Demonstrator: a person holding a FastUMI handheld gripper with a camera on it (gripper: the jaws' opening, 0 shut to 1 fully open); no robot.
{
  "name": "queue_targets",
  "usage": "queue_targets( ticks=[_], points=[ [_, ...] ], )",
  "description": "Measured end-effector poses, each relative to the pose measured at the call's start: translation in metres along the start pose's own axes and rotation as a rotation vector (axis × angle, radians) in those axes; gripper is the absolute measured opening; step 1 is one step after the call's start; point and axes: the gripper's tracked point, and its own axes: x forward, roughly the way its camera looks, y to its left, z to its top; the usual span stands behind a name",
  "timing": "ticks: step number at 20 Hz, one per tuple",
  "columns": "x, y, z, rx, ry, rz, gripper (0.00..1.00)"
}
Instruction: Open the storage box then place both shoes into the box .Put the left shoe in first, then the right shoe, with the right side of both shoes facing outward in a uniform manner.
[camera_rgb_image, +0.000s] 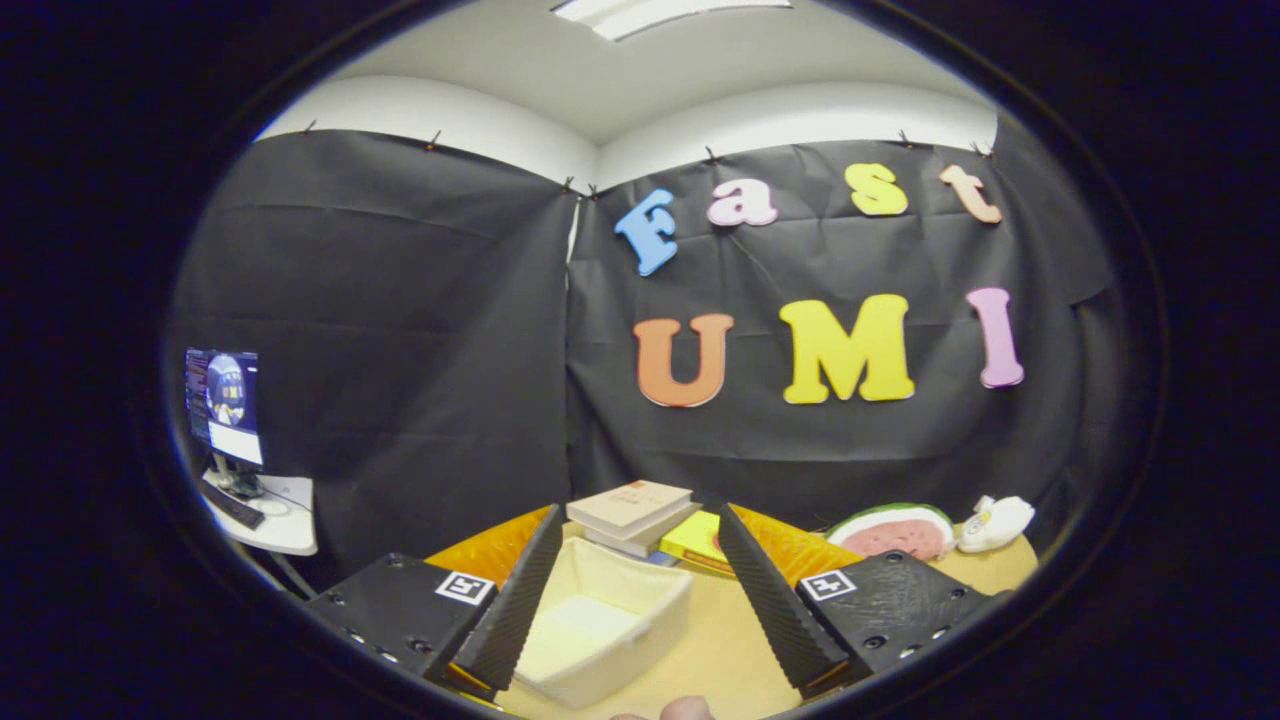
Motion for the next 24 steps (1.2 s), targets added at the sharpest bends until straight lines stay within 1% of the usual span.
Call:
queue_targets(
  ticks=[2,6,8,10,13,15,19,22,24],
  points=[
    [-0.019,-0.047,-0.013,-0.003,0.014,-0.073,0.95],
    [-0.054,-0.145,-0.057,-0.01,0.078,-0.256,0.95],
    [-0.067,-0.18,-0.086,0.0,0.141,-0.312,0.95],
    [-0.073,-0.212,-0.124,0.026,0.231,-0.359,0.95],
    [-0.072,-0.238,-0.189,0.09,0.409,-0.401,0.96],
    [-0.073,-0.238,-0.223,0.137,0.513,-0.397,0.96],
    [-0.063,-0.246,-0.264,0.219,0.604,-0.416,0.96],
    [-0.056,-0.255,-0.27,0.223,0.603,-0.447,0.9],
    [-0.051,-0.251,-0.273,0.265,0.612,-0.439,0.7]
  ],
)
